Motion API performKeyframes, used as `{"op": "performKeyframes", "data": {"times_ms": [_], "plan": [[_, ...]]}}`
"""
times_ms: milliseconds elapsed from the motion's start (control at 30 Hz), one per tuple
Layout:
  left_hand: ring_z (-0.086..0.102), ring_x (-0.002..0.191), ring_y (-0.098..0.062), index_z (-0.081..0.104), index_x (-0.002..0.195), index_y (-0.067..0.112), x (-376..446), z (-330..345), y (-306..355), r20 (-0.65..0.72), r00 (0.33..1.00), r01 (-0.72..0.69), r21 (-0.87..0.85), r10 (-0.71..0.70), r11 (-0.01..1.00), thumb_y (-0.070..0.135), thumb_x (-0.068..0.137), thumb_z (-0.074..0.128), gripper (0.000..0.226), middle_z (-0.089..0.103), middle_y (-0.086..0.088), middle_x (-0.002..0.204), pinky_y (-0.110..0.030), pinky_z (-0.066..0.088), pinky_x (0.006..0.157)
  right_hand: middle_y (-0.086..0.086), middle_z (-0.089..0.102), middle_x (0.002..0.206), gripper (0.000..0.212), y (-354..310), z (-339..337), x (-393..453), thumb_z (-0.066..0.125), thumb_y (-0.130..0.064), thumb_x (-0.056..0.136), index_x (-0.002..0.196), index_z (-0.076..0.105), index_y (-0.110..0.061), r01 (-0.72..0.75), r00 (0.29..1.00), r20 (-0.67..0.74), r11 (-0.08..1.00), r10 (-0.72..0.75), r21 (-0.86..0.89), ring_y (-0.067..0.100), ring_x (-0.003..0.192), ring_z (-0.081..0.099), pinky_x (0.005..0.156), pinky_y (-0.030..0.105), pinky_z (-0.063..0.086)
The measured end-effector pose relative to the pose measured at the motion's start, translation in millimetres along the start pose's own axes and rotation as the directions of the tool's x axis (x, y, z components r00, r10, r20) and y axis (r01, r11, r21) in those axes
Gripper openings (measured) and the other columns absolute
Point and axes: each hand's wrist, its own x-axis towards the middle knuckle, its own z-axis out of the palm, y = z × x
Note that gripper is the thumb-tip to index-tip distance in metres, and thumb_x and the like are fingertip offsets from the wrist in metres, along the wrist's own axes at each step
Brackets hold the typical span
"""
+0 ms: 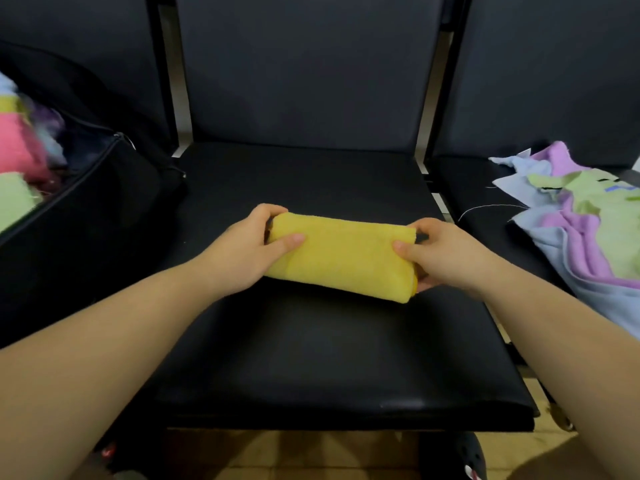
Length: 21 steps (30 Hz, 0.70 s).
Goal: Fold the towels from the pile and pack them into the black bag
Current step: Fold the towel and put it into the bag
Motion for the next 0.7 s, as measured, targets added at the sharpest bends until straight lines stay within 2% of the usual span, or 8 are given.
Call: {"op": "performKeyframes", "data": {"times_ms": [133,200,267,367,500,600,700], "plan": [[0.047,0.106,-0.013,0.044,0.135,0.023,16,1,5,-0.025,0.991,0.136,0.096,-0.134,0.986,0.053,0.093,0.047,0.052,0.050,0.003,0.121,-0.027,0.038,0.085,0.008,0.056,0.092,0.019,-12,1,9,0.055,-0.016,0.095,0.113,0.046,-0.015,-0.182,0.982,0.049,0.983,0.183,-0.014,0.019,0.068,0.061,0.045,0.027,0.052],[0.049,0.109,-0.018,0.046,0.135,0.019,23,2,7,0.014,0.985,0.162,0.260,-0.171,0.952,0.056,0.093,0.042,0.057,0.052,-0.002,0.126,-0.029,0.039,0.086,0.010,0.056,0.085,0.019,-18,2,11,0.054,-0.013,0.094,0.111,0.047,-0.012,-0.239,0.968,0.070,0.971,0.240,-0.028,0.019,0.063,0.059,0.045,0.027,0.052],[0.048,0.118,-0.022,0.042,0.140,0.017,27,4,7,0.054,0.981,0.154,0.377,-0.188,0.913,0.062,0.092,0.036,0.066,0.046,-0.005,0.136,-0.032,0.040,0.090,0.009,0.056,0.088,0.027,-23,6,14,0.054,-0.016,0.091,0.116,0.046,-0.013,-0.273,0.961,0.037,0.960,0.275,-0.064,0.020,0.069,0.059,0.050,0.027,0.054],[0.044,0.124,-0.023,0.038,0.143,0.015,29,3,6,0.137,0.967,0.168,0.284,-0.214,0.944,0.068,0.088,0.035,0.077,0.031,-0.003,0.145,-0.034,0.039,0.098,0.008,0.057,0.098,0.037,-30,12,17,0.051,-0.020,0.090,0.127,0.046,-0.015,-0.266,0.961,0.021,0.947,0.274,-0.181,0.019,0.079,0.059,0.053,0.027,0.051],[0.048,0.117,-0.022,0.045,0.135,0.013,23,-4,6,0.188,0.953,0.184,0.273,-0.240,0.944,0.073,0.082,0.038,0.080,0.044,-0.005,0.136,-0.034,0.041,0.093,0.012,0.058,0.111,0.030,-36,15,11,0.047,-0.013,0.092,0.121,0.052,-0.012,-0.218,0.964,0.092,0.942,0.248,-0.257,0.025,0.096,0.062,0.067,0.032,0.056],[0.049,0.119,-0.021,0.041,0.138,0.013,15,-8,7,0.230,0.937,0.203,0.258,-0.264,0.945,0.073,0.082,0.041,0.082,0.048,-0.004,0.135,-0.032,0.040,0.093,0.015,0.056,0.118,0.031,-40,17,-1,0.044,-0.009,0.091,0.121,0.050,-0.014,-0.202,0.948,0.169,0.918,0.271,-0.342,0.030,0.104,0.061,0.078,0.036,0.058],[0.047,0.123,-0.021,0.037,0.142,0.017,6,-13,9,0.272,0.928,0.256,0.035,-0.255,0.966,0.069,0.079,0.053,0.083,0.047,0.001,0.137,-0.033,0.039,0.100,0.008,0.056,0.110,0.025,-43,20,-12,0.042,-0.014,0.090,0.113,0.052,-0.015,-0.092,0.953,0.206,0.865,0.220,-0.494,0.025,0.102,0.057,0.082,0.034,0.051]]}}
